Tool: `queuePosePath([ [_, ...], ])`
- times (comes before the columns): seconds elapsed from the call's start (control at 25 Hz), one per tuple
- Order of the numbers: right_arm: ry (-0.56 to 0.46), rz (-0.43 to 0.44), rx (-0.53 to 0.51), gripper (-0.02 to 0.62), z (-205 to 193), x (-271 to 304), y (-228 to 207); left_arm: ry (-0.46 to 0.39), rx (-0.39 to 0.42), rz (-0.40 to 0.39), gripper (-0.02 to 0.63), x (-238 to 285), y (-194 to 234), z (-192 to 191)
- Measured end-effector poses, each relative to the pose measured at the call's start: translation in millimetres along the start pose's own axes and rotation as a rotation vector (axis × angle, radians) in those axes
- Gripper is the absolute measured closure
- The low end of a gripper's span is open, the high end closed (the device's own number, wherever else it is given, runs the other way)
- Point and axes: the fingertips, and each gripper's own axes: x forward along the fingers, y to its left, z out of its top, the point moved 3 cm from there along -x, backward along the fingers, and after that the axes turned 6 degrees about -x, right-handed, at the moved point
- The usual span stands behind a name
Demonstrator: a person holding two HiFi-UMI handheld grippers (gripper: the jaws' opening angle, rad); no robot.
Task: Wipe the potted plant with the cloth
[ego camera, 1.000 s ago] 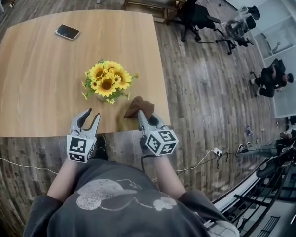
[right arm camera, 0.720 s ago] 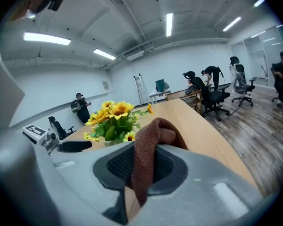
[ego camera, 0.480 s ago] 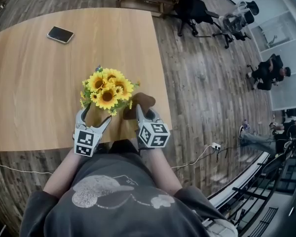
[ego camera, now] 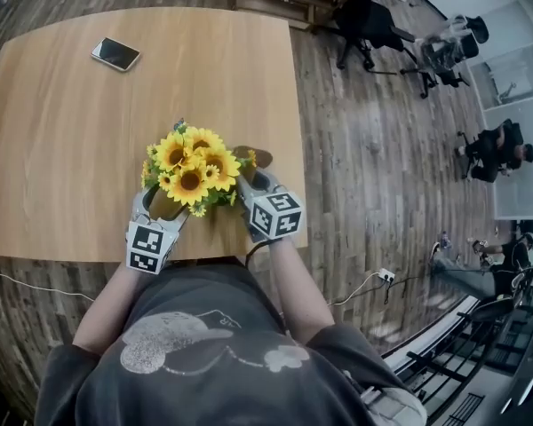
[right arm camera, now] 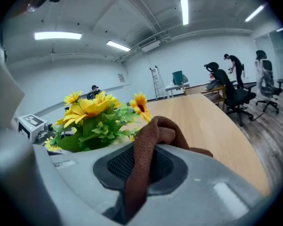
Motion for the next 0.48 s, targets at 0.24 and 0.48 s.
queuePosePath([
  [0.24,0.033,0.203,-0.059,0.549,-0.2,22.8,18.5,0.009,-0.012,0.056,0.245,1.6,0.1,0.5],
  [0.48,0.040,0.270,-0.088,0.549,-9.9,14.2,35.1,0.013,-0.020,0.049,0.276,2.7,-3.6,-6.6],
])
